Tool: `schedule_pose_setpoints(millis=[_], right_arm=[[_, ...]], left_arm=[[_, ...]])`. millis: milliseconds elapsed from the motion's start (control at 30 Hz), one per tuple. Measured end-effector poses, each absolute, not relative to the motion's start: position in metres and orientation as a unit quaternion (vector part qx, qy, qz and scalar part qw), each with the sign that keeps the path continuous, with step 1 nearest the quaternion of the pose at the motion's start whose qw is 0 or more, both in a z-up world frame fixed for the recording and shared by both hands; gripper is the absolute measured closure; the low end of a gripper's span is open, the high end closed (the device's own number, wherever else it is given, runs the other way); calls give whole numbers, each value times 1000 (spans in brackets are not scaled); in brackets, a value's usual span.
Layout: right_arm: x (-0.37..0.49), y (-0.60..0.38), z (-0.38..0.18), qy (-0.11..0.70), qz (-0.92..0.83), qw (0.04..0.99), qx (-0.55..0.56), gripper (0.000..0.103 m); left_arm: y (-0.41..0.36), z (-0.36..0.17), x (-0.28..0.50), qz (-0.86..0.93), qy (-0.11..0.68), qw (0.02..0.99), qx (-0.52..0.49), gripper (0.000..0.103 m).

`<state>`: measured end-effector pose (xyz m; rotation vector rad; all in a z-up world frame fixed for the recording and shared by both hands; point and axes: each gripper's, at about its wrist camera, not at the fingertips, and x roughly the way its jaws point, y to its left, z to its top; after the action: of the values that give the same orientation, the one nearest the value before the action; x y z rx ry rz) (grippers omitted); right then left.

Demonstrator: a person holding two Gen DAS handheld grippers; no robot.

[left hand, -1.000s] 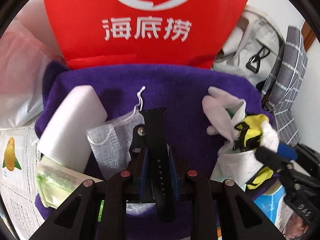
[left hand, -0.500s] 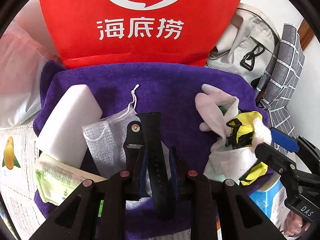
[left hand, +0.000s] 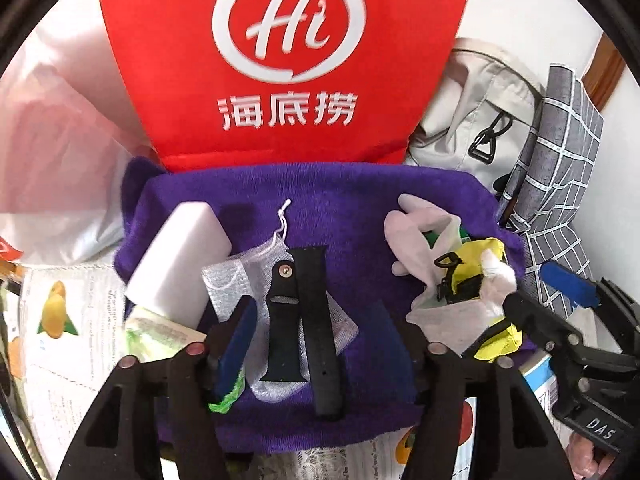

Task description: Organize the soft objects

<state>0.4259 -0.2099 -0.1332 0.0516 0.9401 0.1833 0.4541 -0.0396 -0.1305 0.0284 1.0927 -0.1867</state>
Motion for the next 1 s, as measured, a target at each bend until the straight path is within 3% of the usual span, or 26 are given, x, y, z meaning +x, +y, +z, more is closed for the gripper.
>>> schedule_pose_setpoints(millis=[267, 400, 633, 800, 1000], right_arm=[[398, -206, -98, 436, 81, 896, 26, 36], [372, -196, -78, 414, 75, 907, 19, 18], [308, -181, -54, 401, 84, 912, 19, 12], [254, -177, -48, 401, 74, 913, 11, 5], [188, -183, -42, 399, 73, 914, 17, 2]], left_arm=[[-20, -103, 415, -76, 499, 863, 2, 34], [-11, -82, 385, -61, 485, 872, 10, 31], [-1, -43, 315, -58, 455, 889, 4, 19], [4, -23, 259, -51, 435, 899, 7, 16], [1, -6, 190, -43, 410, 911, 16, 12]])
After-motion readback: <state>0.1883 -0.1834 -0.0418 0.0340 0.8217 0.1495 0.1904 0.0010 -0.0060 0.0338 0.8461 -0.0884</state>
